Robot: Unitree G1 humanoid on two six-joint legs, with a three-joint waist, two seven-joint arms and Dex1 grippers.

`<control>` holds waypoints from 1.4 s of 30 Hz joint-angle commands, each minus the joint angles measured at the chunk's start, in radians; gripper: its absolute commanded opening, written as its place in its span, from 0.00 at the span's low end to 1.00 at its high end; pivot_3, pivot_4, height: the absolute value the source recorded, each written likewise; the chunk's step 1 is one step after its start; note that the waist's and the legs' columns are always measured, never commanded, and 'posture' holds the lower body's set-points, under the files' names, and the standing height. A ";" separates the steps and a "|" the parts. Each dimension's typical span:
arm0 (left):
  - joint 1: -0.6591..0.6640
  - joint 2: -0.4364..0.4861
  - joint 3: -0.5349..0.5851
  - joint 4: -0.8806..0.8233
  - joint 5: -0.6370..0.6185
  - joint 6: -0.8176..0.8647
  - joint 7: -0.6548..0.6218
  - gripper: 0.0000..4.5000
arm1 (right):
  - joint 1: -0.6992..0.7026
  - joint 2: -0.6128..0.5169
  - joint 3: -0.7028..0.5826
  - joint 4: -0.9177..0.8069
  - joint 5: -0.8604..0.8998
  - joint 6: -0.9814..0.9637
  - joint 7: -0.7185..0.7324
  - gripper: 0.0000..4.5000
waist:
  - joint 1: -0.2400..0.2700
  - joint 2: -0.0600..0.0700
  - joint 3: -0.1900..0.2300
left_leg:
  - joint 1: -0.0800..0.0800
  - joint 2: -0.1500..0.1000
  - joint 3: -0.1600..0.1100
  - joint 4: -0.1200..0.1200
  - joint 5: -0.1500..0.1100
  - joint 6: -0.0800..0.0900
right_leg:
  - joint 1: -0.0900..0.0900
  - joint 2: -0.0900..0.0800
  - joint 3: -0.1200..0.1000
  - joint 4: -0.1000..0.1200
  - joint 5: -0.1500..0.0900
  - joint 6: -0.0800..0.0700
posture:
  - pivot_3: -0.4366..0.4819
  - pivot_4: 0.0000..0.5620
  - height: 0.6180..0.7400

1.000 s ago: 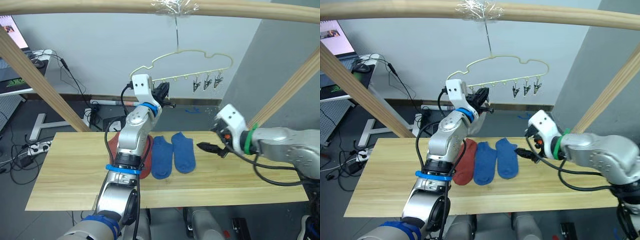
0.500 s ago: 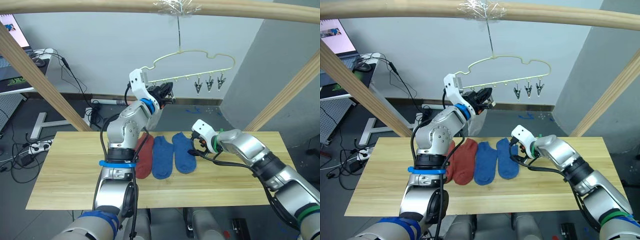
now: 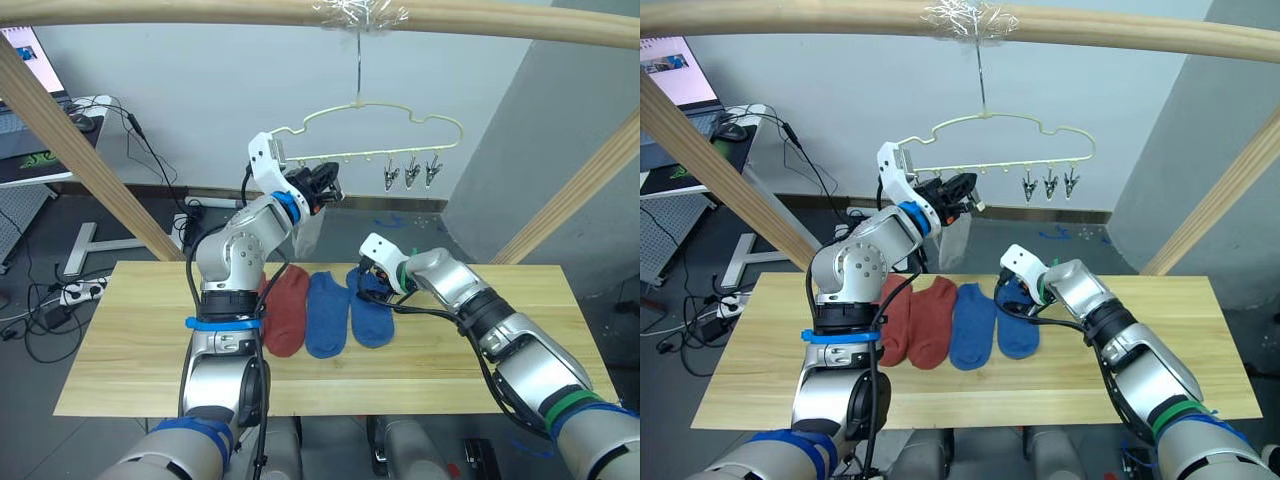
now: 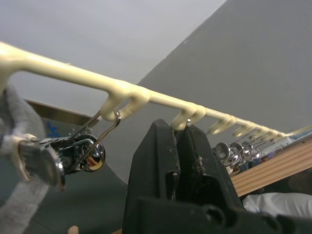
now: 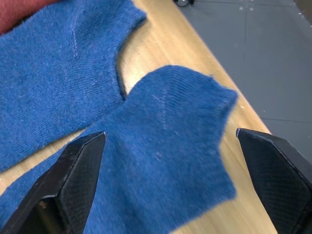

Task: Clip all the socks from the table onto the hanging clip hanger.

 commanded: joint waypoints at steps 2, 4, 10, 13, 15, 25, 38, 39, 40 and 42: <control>-0.029 0.004 -0.004 -0.043 -0.012 -0.011 0.000 0.00 | -0.018 0.021 -0.037 0.055 -0.056 -0.058 0.020 1.00 | 0.003 0.000 0.000 | 0.000 0.000 0.000 0.000 0.000 0.000 | 0.000 0.000 0.000 0.000 0.000 0.000 | 0.51 0.35 1.00; -0.029 0.004 -0.006 -0.043 -0.010 -0.013 0.000 0.00 | -0.012 0.030 -0.042 0.072 -0.076 -0.072 0.025 1.00 | 0.003 0.000 0.000 | 0.000 0.000 0.000 0.000 0.000 0.000 | 0.000 0.000 0.000 0.000 0.000 0.000 | 0.52 0.35 1.00; -0.027 0.005 -0.010 -0.042 -0.003 -0.019 0.002 0.00 | 0.017 0.044 -0.055 0.089 -0.127 -0.096 0.033 1.00 | 0.003 0.000 0.000 | 0.000 0.000 0.000 0.000 0.000 0.000 | 0.000 0.000 0.000 0.002 0.000 0.000 | 0.52 0.35 1.00; -0.028 0.005 -0.010 -0.039 0.000 -0.023 0.003 0.00 | 0.034 0.042 -0.057 0.084 -0.149 -0.100 0.040 0.96 | 0.003 0.000 0.000 | 0.001 0.000 0.000 0.000 0.000 0.000 | 0.000 0.000 0.000 0.002 0.000 0.000 | 0.52 0.35 1.00; -0.029 0.005 -0.010 -0.037 0.001 -0.024 0.003 0.00 | 0.038 0.042 -0.061 0.089 -0.161 -0.104 0.046 0.87 | 0.003 0.000 0.000 | 0.001 0.000 0.000 0.000 0.000 0.000 | 0.000 0.000 0.000 0.003 0.000 0.000 | 0.52 0.35 1.00; -0.038 0.011 0.019 -0.026 -0.023 0.003 0.009 0.00 | 0.071 0.043 -0.083 0.073 -0.187 -0.090 0.055 0.10 | 0.003 0.000 0.000 | 0.002 0.000 0.000 0.001 0.001 -0.002 | 0.000 -0.001 0.000 0.006 0.000 0.000 | 0.51 0.35 1.00; -0.119 0.027 0.177 0.070 -0.204 0.168 0.036 0.00 | 0.204 -0.036 -0.264 -0.517 -0.072 0.240 0.073 0.01 | 0.002 0.000 0.000 | 0.001 -0.001 0.000 0.001 0.002 -0.003 | 0.000 -0.001 -0.001 0.005 0.000 0.000 | 0.47 0.31 1.00; -0.125 0.025 0.190 0.081 -0.216 0.178 0.044 0.00 | 0.220 -0.040 -0.280 -0.587 -0.059 0.279 0.066 0.01 | 0.002 0.000 0.000 | 0.001 0.000 -0.001 0.001 0.002 -0.003 | 0.000 -0.001 -0.001 0.005 0.000 0.000 | 0.47 0.31 1.00; -0.130 0.026 0.198 0.091 -0.224 0.184 0.049 0.00 | 0.233 -0.041 -0.292 -0.648 -0.047 0.316 0.060 0.01 | 0.002 0.000 0.000 | 0.001 0.000 -0.001 0.001 0.002 -0.003 | 0.000 -0.001 -0.001 0.005 0.000 0.000 | 0.46 0.30 1.00; -0.137 0.026 0.208 0.104 -0.236 0.195 0.055 0.00 | 0.246 -0.041 -0.302 -0.732 -0.030 0.371 0.048 0.01 | 0.000 0.000 -0.001 | 0.001 -0.001 -0.001 0.001 0.002 -0.003 | 0.000 -0.001 -0.001 0.005 0.000 0.000 | 0.45 0.30 1.00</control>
